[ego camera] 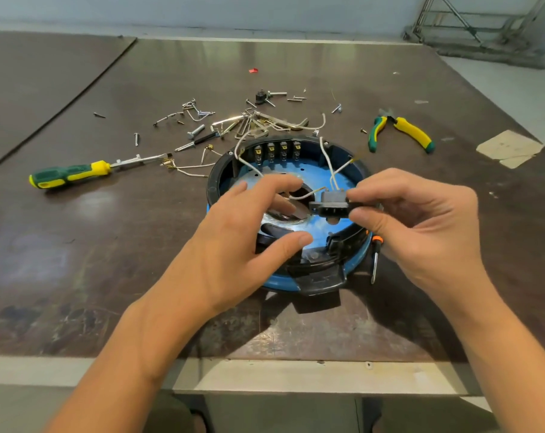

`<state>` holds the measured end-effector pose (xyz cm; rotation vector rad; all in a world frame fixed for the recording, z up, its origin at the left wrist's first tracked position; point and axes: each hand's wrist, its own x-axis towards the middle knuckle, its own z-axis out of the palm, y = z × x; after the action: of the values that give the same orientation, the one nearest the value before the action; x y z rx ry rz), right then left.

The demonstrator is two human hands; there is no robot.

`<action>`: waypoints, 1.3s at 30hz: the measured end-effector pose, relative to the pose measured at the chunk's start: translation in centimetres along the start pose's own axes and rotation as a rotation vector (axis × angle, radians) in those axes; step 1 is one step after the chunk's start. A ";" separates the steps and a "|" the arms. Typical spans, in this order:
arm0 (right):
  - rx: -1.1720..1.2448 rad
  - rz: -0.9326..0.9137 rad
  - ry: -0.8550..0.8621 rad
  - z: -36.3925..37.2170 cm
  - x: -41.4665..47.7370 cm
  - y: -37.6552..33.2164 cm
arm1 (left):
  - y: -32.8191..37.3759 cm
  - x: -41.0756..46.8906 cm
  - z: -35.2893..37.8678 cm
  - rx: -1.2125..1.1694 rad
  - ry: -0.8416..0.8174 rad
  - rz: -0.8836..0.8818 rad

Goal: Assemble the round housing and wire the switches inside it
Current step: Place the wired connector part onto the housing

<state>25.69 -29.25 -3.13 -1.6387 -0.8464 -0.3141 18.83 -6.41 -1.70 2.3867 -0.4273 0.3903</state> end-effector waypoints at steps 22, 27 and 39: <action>-0.066 0.131 -0.207 0.2 0.5 -1.1 | -1.0 -0.2 -1.5 0.044 -0.134 0.047; -0.070 0.142 -0.203 0.4 0.4 -1.4 | -0.6 -0.1 -1.3 0.019 -0.110 0.083; -0.102 0.150 -0.187 0.9 0.2 -1.5 | -0.5 -0.1 -1.2 -0.062 -0.062 0.108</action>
<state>24.60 -28.25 -2.14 -1.8366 -0.8529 -0.1012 18.78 -5.23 -1.15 2.3264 -0.5906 0.3467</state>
